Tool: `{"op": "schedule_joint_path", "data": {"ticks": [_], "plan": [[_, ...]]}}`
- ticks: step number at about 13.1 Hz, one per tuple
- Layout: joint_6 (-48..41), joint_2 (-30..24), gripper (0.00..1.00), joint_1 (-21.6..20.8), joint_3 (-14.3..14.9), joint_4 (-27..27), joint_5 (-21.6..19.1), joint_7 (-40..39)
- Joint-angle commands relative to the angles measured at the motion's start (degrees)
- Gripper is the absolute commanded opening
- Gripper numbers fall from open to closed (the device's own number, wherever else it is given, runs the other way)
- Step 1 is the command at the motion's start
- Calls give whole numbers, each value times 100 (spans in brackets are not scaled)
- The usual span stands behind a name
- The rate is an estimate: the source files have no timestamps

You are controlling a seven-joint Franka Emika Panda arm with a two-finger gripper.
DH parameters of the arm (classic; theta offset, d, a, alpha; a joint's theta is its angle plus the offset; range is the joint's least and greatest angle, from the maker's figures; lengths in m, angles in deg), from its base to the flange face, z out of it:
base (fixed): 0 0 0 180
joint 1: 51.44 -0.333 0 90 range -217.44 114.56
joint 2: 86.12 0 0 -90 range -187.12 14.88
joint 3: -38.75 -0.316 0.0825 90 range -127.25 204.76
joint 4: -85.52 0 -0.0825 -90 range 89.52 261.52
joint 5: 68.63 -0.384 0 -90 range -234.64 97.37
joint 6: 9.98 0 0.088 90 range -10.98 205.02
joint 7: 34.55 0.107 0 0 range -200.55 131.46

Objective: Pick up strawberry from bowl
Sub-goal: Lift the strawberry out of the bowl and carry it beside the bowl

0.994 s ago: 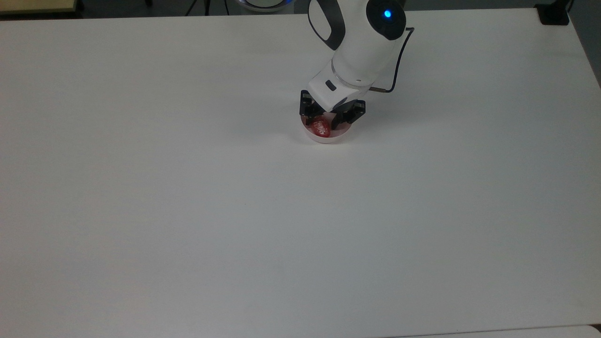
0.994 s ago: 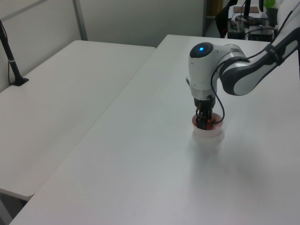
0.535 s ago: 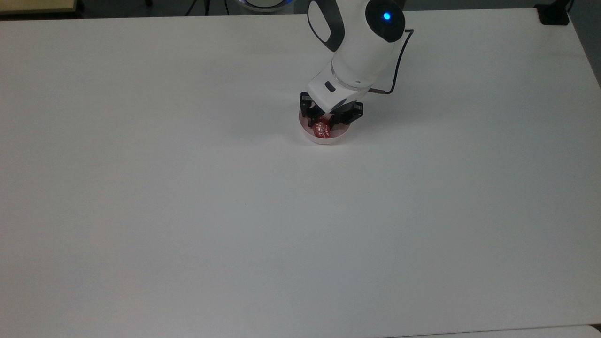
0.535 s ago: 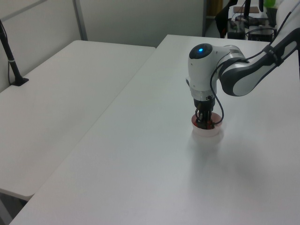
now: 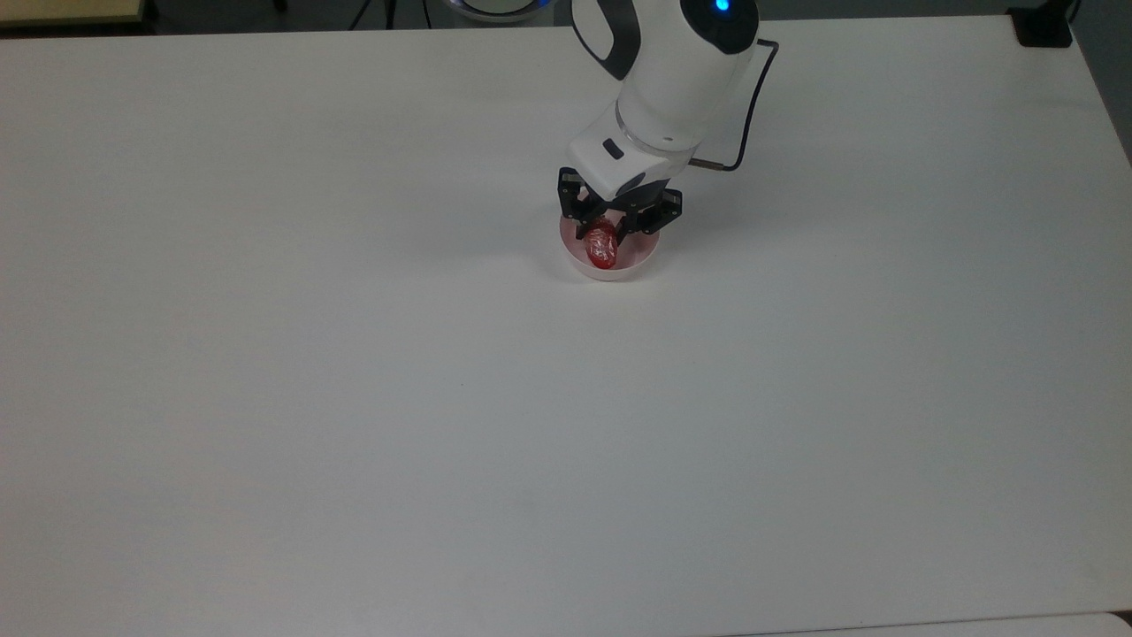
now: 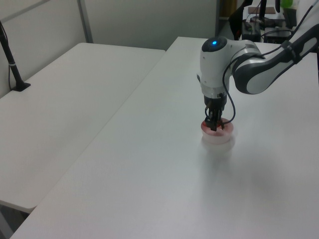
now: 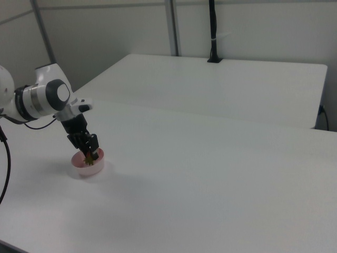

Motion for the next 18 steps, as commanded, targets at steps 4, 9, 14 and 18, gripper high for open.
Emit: {"op": "schedule_joint_path", "data": {"ticks": [4, 9, 14, 18], "plan": [[-149, -422, 38, 227, 0, -180, -70, -27], [-157, -555, 40, 851, 70, -399, 1, -624], [-280, -467, 40, 2019, 96, -382, 27, -2396], [-158, -11, 41, 2768, 96, -417, 53, -3621]]}}
